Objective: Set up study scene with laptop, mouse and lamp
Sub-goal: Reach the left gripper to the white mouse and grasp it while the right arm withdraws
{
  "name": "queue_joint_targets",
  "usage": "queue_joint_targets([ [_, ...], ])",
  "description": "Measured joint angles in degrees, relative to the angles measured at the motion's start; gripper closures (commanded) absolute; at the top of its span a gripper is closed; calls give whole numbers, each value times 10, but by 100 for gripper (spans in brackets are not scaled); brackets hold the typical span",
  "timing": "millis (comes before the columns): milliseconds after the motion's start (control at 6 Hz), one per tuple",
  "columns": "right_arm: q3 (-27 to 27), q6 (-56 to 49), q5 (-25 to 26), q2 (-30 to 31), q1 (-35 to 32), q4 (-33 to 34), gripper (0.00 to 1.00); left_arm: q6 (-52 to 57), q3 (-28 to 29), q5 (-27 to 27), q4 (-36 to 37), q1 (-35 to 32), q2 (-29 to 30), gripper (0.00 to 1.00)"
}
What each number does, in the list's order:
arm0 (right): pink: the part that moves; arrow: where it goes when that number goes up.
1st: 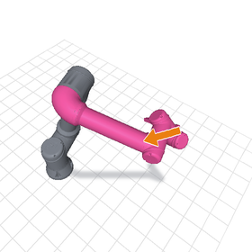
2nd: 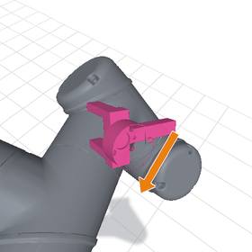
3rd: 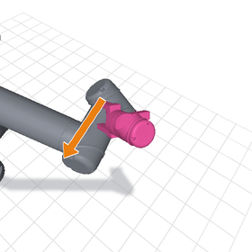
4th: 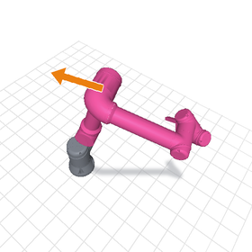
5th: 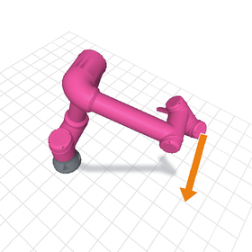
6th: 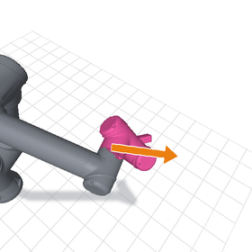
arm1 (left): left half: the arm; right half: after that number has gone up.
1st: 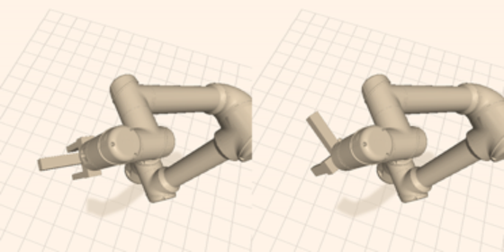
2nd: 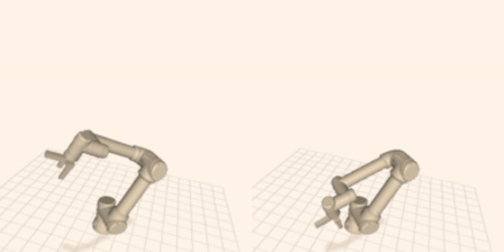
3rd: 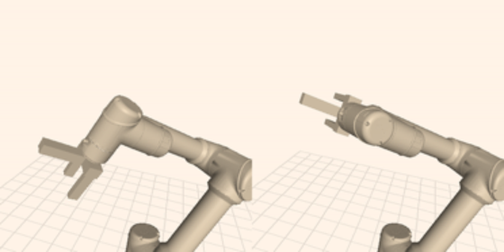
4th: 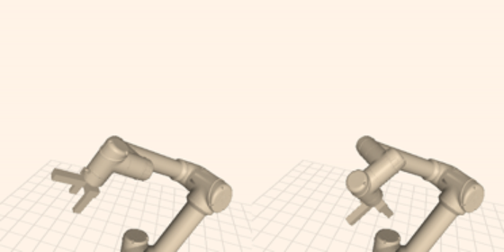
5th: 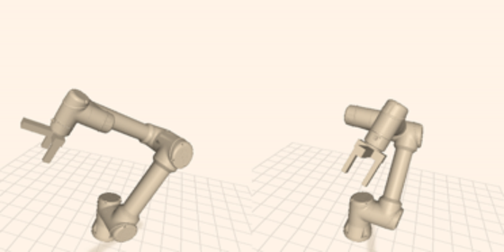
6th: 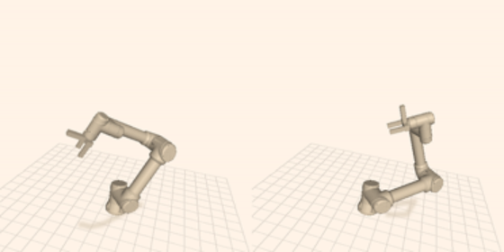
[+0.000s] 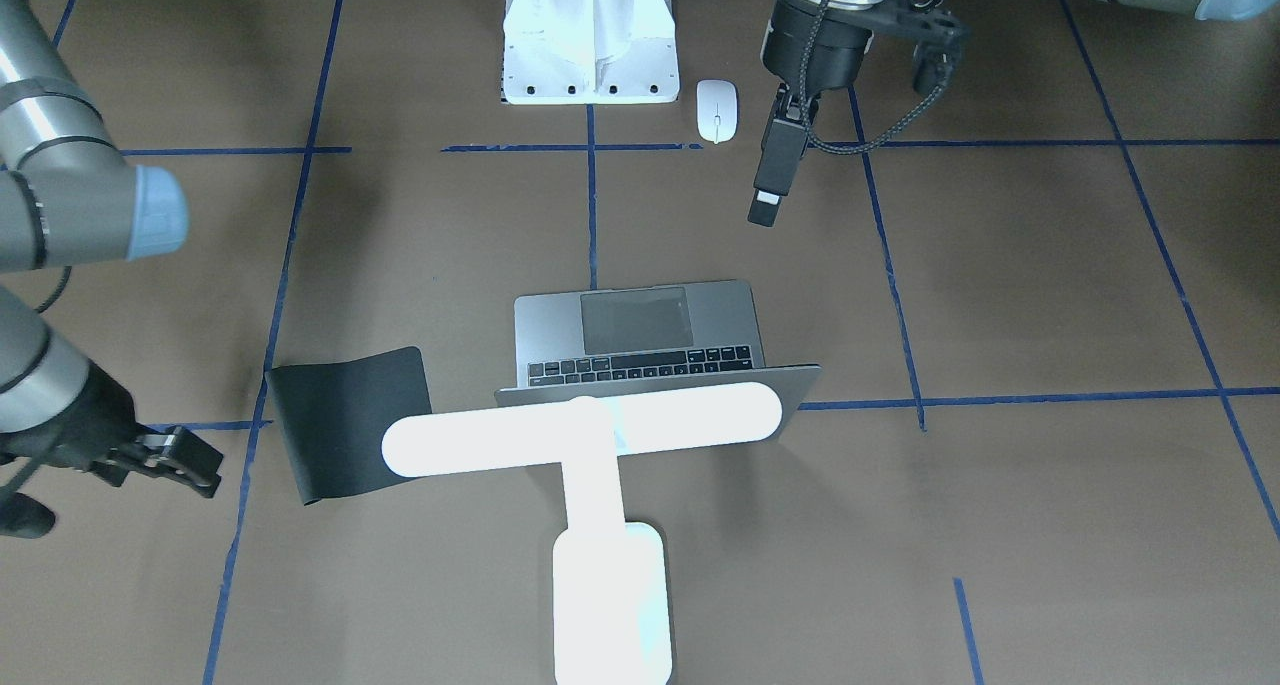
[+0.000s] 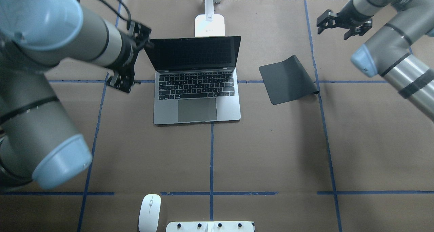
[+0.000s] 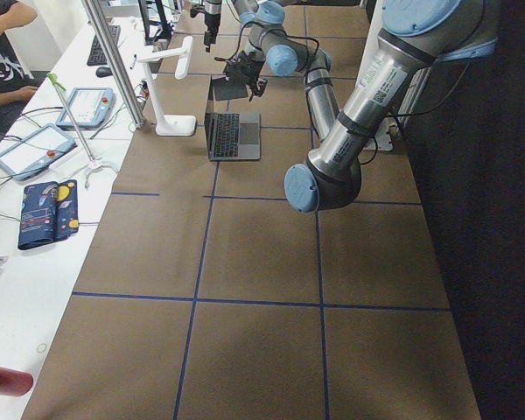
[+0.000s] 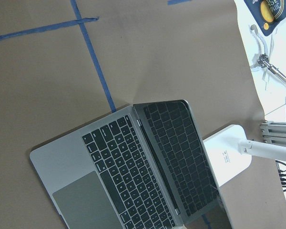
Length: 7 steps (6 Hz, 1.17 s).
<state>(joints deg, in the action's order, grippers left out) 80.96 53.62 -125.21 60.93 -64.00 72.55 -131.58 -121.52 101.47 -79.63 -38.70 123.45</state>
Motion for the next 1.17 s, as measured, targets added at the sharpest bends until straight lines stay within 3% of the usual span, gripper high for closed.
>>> queue_joint_targets([
  [333,34,-35,-71,40,-54,0,0,99,-64,-14,3,103,-79,0],
  [667,68,-50,-99,75,-73,0,0,281,-107,-47,14,231,-164,0],
  [1167,94,-51,-102,101,-71,-4,0,442,-86,-57,-4,328,-197,0],
])
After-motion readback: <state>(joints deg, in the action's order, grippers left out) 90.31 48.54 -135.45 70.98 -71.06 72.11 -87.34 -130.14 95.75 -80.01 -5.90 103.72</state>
